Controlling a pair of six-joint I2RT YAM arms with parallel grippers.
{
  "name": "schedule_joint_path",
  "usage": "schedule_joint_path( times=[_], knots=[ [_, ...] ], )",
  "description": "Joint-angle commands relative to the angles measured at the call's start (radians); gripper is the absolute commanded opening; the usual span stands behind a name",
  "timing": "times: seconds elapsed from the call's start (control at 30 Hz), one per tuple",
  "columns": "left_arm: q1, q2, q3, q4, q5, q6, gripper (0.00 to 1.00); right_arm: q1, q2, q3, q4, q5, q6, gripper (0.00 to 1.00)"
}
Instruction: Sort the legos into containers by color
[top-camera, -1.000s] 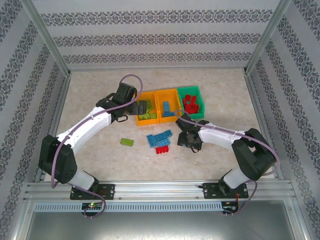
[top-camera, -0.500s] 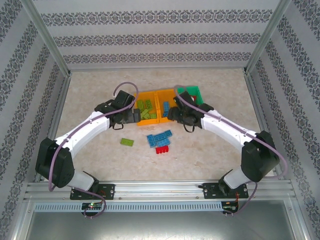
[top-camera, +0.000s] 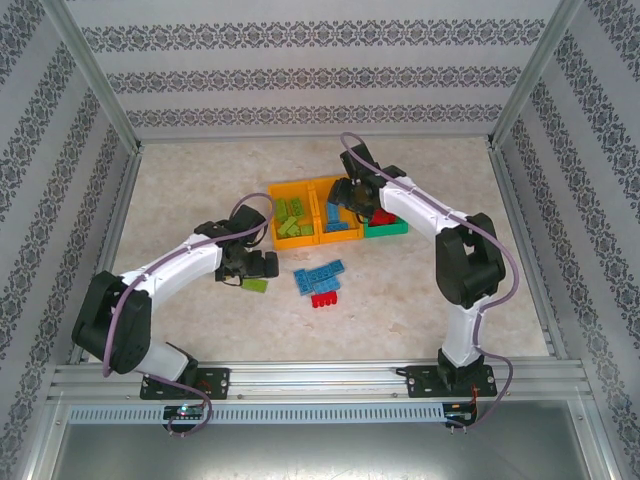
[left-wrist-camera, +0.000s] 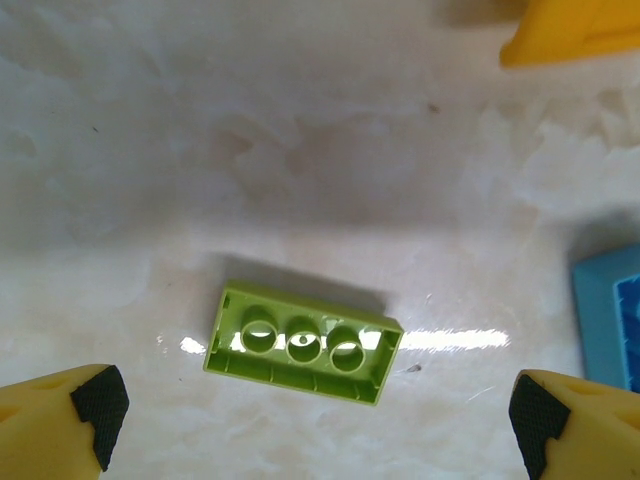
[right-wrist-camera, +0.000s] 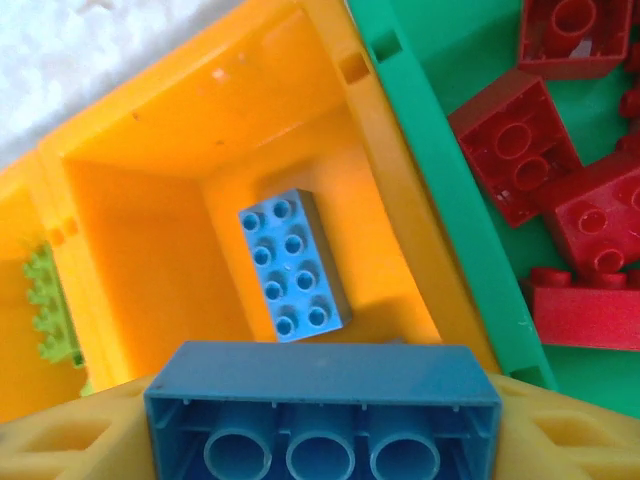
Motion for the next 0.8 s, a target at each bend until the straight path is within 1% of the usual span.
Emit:
schedule_joint_path(
  times=[0.0,0.07,0.23,0.47,0.6,0.77],
  knots=[
    [0.01,0.012,-0.013,-0.009,-0.012,0.097,1.0,-0.007,0.048,0.042,-0.048,-0.033,0.01,0.73],
    [0.01,0.026,-0.021,-0.003,-0.018,0.122,1.0,-0.008,0.052,0.051,-0.051,-0.041,0.01,0.76],
    [0.009,0.074,-0.02,0.019,0.011,0.169,1.0,-0.008,0.037,0.048,-0.054,-0.04,0.014,0.79],
    [0.008,0.137,0.01,0.048,0.038,0.225,1.0,-0.008,-0.007,0.024,-0.049,-0.048,0.017,0.8],
    [0.009,0.182,0.024,0.05,0.057,0.242,0.95,-0.01,-0.048,-0.008,-0.051,-0.031,0.02,0.8],
    [0.008,0.207,0.019,0.057,0.043,0.256,0.92,-0.029,-0.115,-0.066,-0.054,-0.013,0.018,0.8]
  ],
)
